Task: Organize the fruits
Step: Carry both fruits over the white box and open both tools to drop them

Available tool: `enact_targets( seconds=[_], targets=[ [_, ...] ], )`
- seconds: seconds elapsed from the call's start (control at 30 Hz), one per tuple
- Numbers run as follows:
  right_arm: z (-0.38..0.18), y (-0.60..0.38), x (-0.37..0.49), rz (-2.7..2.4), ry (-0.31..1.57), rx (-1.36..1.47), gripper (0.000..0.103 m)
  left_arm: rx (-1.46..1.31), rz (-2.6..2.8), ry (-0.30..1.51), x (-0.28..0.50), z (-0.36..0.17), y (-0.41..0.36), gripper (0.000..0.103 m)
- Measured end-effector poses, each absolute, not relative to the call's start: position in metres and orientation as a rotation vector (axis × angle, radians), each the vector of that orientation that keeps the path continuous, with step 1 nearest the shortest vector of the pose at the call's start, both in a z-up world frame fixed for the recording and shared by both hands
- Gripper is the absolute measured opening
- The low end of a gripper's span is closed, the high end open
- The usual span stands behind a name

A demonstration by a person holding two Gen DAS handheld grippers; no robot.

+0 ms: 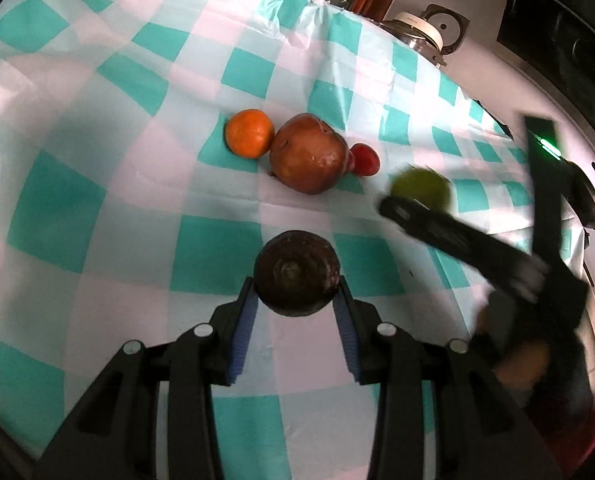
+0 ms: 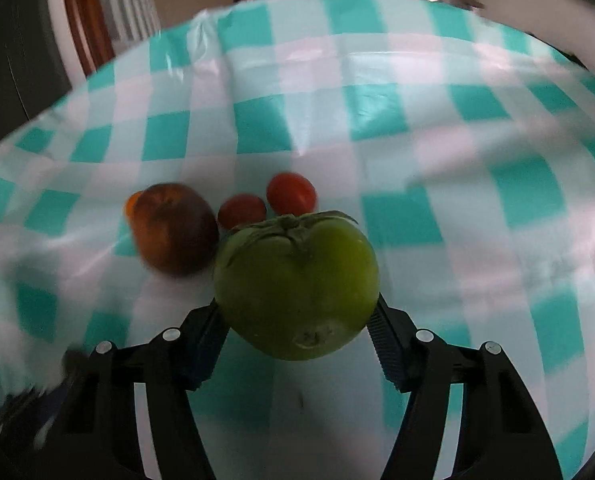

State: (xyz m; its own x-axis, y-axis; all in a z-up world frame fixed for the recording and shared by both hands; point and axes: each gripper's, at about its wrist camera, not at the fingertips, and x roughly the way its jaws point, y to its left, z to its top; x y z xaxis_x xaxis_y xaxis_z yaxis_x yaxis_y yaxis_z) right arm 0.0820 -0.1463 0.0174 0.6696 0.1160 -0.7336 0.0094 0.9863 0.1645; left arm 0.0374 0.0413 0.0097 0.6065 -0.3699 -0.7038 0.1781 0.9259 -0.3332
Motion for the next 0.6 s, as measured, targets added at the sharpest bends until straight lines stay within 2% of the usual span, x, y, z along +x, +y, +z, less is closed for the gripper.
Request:
enact_targets(
  seconds=[0.37, 0.6],
  targets=[
    [0.066, -0.193, -0.087, 0.056, 0.695, 0.225, 0.063, -0.158, -0.330, 0.807, 0.010, 0.028, 0.018, 0.039],
    [0.084, -0.236, -0.183, 0.014, 0.605, 0.228, 0.063, -0.037, -0.428, 0.697, -0.065, 0.062, -0.040, 0.039]
  ],
)
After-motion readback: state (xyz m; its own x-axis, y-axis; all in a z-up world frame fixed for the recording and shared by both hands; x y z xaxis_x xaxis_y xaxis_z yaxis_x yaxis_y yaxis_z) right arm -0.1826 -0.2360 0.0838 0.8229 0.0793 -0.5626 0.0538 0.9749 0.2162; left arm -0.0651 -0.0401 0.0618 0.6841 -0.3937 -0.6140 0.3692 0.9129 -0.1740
